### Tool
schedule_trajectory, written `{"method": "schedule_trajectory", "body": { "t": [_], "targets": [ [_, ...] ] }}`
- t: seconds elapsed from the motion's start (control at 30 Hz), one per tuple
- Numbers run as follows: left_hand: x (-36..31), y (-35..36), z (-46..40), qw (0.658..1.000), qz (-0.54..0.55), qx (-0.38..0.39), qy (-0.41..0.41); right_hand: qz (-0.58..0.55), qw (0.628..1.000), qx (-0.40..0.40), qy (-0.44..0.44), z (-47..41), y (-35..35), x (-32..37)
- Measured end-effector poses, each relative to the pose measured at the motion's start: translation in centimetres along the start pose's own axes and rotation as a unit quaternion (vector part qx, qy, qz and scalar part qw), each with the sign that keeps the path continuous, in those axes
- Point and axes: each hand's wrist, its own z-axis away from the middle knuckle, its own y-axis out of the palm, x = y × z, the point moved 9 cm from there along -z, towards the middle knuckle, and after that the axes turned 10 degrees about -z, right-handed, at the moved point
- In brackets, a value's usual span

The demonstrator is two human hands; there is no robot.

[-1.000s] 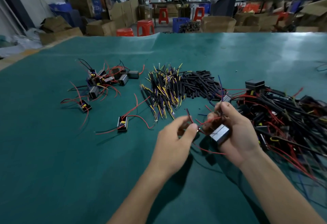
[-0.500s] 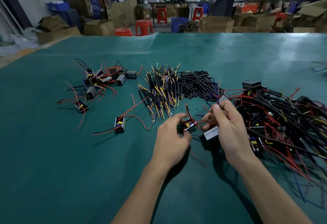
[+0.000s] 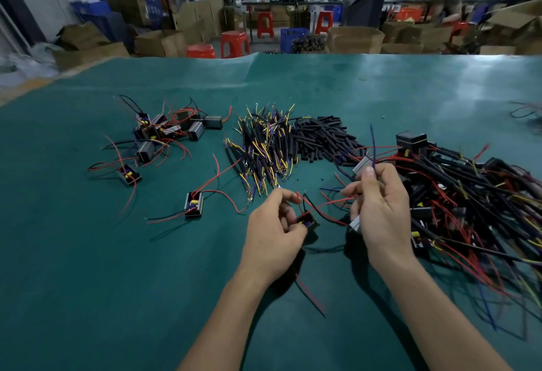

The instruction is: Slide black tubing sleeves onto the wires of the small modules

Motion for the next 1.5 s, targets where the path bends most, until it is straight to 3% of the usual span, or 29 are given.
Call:
{"method": "schedule_trajectory", "body": {
  "t": [0.07, 0.17, 0.3, 0.4, 0.57, 0.73, 0.8, 0.87, 1.0, 1.33, 1.5],
  "targets": [
    [0.0, 0.0, 0.3, 1.000, 0.009, 0.010, -0.001, -0.033, 0.999, -0.016, 0.015, -0.1, -0.4, 0.0],
    [0.0, -0.4, 0.5, 1.000, -0.011, 0.012, 0.016, 0.008, 0.999, -0.033, -0.004, -0.1, -1.0, 0.6],
    [0.4, -0.1, 0.6, 0.994, 0.102, 0.047, -0.013, 0.057, 0.997, -0.036, -0.035, 0.3, -0.7, 0.6],
    [0.3, 0.0, 0.9, 0.992, 0.110, 0.066, -0.018, 0.143, 0.985, -0.015, -0.093, 0.8, 0.1, 1.1],
    [-0.1, -0.6, 0.7, 1.000, 0.008, 0.012, 0.025, 0.248, 0.958, 0.064, -0.127, 1.4, 2.0, 1.1],
    [0.5, -1.4, 0.4, 0.999, 0.012, -0.040, 0.011, 0.273, 0.954, 0.079, -0.097, 1.5, 1.9, 1.3],
    [0.7, -1.9, 0.4, 0.998, 0.027, -0.063, 0.001, 0.293, 0.942, 0.088, -0.141, 1.7, 2.3, 2.7],
    [0.8, -2.2, 0.3, 0.997, 0.027, -0.079, -0.001, 0.294, 0.931, 0.125, -0.176, 2.5, 3.3, 3.7],
    [0.5, -3.0, 0.5, 0.993, 0.009, -0.113, 0.016, 0.320, 0.908, 0.224, -0.152, 3.6, 5.2, 2.4],
    [0.1, -2.0, 0.3, 0.996, 0.030, -0.062, 0.049, 0.311, 0.925, 0.115, -0.184, 3.5, 4.0, 3.1],
    [0.2, -2.0, 0.3, 0.996, 0.051, -0.061, 0.039, 0.331, 0.923, 0.125, -0.153, 4.2, 4.9, 2.8]
  ]
}}
